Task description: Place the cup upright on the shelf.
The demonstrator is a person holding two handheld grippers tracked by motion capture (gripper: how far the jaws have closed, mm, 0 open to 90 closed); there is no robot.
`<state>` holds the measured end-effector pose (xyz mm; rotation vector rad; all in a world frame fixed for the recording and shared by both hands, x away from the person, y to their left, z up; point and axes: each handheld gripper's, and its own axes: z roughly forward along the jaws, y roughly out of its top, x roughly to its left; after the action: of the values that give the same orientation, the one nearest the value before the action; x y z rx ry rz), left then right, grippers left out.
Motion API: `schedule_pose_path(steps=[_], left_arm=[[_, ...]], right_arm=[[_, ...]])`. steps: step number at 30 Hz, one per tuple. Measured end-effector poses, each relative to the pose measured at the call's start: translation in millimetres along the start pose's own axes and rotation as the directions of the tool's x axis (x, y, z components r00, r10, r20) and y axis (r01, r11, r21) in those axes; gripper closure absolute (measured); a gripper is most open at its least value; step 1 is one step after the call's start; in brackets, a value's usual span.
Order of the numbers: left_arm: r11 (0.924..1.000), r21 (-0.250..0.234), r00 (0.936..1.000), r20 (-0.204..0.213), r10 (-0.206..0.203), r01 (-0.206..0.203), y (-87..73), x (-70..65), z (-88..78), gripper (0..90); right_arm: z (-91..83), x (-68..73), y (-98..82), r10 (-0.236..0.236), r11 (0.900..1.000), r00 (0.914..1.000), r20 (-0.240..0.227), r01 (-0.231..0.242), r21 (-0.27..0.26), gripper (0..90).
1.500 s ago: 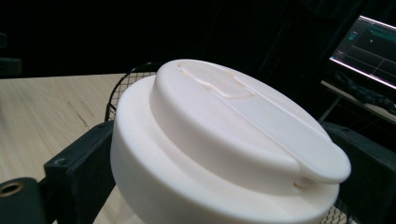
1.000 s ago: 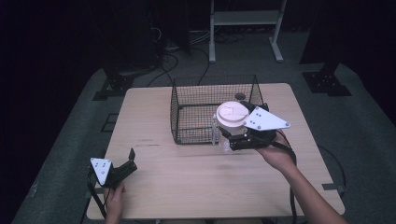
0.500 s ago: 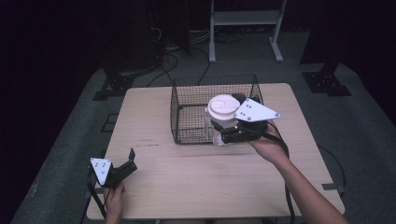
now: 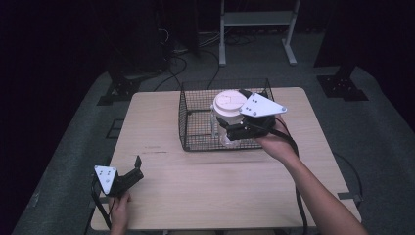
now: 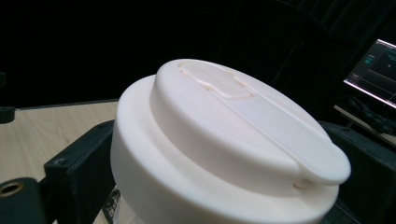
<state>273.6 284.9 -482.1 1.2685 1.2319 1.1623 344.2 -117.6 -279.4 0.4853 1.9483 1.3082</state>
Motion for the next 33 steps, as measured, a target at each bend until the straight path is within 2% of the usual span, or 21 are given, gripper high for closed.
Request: schedule_pose_path(steps=[13, 24, 33], left_arm=[[1.0000, 0.002, 1.0000, 0.002, -0.003, 0.003, 0.1, 0.5, -0.2, 0.0], [1.0000, -0.001, 1.0000, 0.000, -0.008, 0.008, 0.1, 0.4, 0.2, 0.0], [0.9999, -0.003, 0.9999, 0.001, -0.012, 0.012, 0.1, 1.0, 0.3, 0.0]], right_arm=[[25.6, -16.0, 10.3, 0.003, 1.000, 0.9991, 0.042, -0.003, 0.007, 3.9], [46.3, -27.9, 7.8, -0.010, 1.000, 0.9970, 0.077, 0.008, 0.021, 3.9], [63.3, -35.8, 4.8, -0.003, 0.999, 0.9952, 0.097, -0.001, 0.042, 3.9]])
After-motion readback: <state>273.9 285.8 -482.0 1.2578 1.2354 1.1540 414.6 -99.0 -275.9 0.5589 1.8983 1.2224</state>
